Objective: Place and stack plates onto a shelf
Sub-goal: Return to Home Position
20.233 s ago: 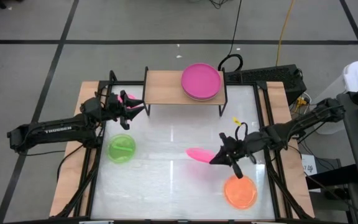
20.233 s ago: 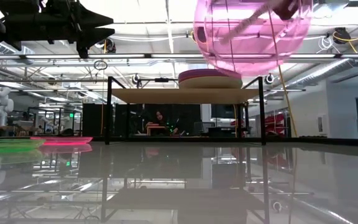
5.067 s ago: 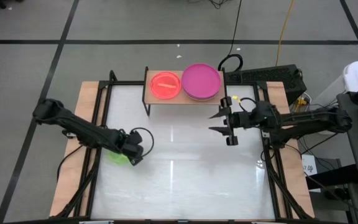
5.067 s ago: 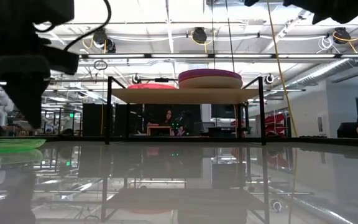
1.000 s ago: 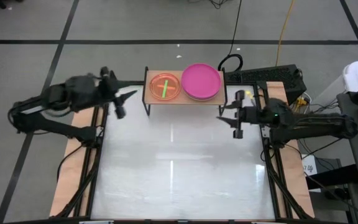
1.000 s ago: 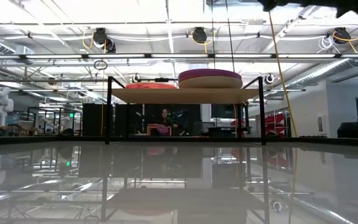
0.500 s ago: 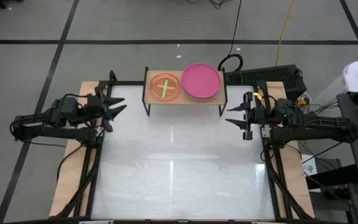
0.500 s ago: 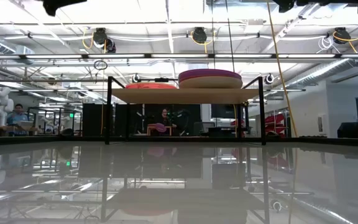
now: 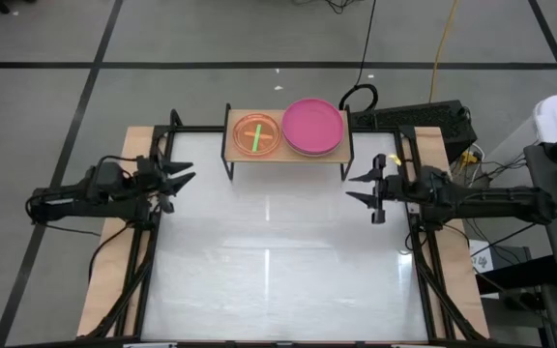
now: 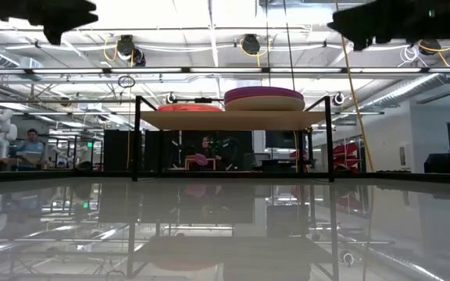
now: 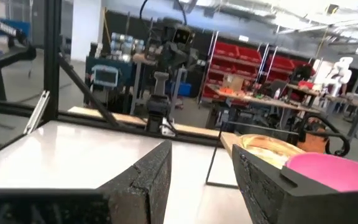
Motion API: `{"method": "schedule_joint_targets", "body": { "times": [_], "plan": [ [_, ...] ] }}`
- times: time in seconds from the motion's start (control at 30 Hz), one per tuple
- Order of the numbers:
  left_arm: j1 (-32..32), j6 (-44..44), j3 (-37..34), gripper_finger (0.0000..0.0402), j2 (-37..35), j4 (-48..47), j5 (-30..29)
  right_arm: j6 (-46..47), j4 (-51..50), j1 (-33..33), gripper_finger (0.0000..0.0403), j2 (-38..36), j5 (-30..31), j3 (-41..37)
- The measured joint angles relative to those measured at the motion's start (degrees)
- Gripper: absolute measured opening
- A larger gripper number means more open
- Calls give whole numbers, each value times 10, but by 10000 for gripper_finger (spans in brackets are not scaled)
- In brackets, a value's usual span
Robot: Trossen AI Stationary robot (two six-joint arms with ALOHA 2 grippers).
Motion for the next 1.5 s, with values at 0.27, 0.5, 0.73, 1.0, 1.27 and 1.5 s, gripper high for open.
{"method": "schedule_joint_targets", "body": {
  "times": [0.27,0.5,0.73,1.0,1.27,1.5],
  "plan": [
    [0,-39,-108,145,-23,74,2,42,204,-6,153,-1,2,-154],
    [0,-41,-205,145,-22,208,28,68,243,-7,153,0,47,-191],
    [0,-65,-232,133,-22,243,36,64,175,-8,153,-24,44,-174],
    [0,-17,-216,102,-59,210,55,47,49,-8,153,-123,44,-153],
    [-1,-66,-224,101,-121,103,51,23,-52,-8,153,-205,47,-153],
    [-7,-62,-263,101,-114,139,68,20,-86,-8,153,-213,71,-171]
  ]
}}
